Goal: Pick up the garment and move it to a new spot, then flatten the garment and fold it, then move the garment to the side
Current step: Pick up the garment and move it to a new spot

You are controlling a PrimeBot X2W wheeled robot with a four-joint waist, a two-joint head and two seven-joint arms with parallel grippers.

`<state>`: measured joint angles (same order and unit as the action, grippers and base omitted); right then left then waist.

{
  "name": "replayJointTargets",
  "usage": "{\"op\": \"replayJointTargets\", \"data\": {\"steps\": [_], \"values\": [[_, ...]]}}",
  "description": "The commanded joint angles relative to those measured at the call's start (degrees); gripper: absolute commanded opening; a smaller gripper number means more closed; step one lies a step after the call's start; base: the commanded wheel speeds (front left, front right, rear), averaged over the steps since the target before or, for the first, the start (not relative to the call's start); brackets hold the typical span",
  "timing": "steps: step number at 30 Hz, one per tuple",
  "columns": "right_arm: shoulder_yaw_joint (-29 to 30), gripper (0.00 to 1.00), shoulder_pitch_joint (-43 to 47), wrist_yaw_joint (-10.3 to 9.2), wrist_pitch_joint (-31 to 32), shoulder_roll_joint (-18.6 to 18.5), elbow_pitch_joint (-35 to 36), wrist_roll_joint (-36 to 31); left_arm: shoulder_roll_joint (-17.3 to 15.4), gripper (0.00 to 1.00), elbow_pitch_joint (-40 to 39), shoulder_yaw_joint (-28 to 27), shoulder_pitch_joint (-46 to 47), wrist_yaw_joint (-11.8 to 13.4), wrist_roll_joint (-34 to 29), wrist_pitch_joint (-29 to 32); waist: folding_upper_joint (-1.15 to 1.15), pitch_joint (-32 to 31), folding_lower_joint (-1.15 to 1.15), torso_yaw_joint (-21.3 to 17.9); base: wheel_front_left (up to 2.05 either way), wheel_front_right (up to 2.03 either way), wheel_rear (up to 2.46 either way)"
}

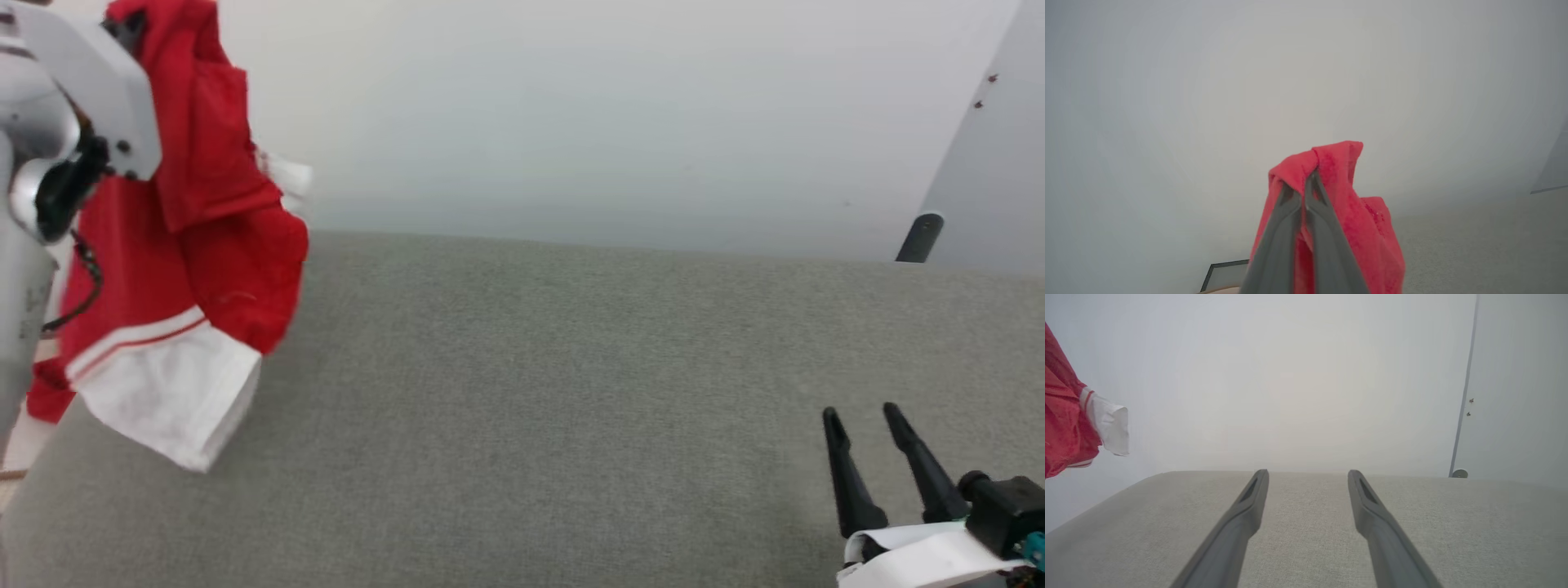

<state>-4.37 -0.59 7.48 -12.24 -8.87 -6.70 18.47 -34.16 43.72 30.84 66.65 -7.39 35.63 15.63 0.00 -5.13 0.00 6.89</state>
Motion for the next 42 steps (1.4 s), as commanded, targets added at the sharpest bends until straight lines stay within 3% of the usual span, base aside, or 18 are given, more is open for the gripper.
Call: {"op": "replayJointTargets", "data": {"steps": [1,14,27,42], "values": [[1.09,1.00,0.77,0.02,-0.40,-0.06,0.04,-0.46,0.19,0.00,-1.23,0.48,0.69,-0.18,0.96,0.31,0.00,-0.32,0.00,-1.26,0.00,0.00,0.00],[7.54,1.00,1.20,0.02,0.33,-0.79,0.09,-2.04,2.27,0.00,-8.97,2.33,-1.75,-0.16,4.95,3.76,0.00,0.49,0.00,-9.09,0.00,0.00,0.00],[10.57,1.00,2.28,0.02,1.03,1.25,1.05,-2.82,8.28,0.00,-18.22,6.68,-13.18,0.61,9.24,6.74,0.00,3.05,0.00,-16.22,0.00,0.00,0.00],[7.53,1.00,-0.51,0.02,-0.48,2.44,-3.05,-1.74,14.39,0.00,-12.52,15.04,-24.48,0.11,10.73,7.72,0.00,5.87,0.00,-18.87,0.00,0.00,0.00]]}}
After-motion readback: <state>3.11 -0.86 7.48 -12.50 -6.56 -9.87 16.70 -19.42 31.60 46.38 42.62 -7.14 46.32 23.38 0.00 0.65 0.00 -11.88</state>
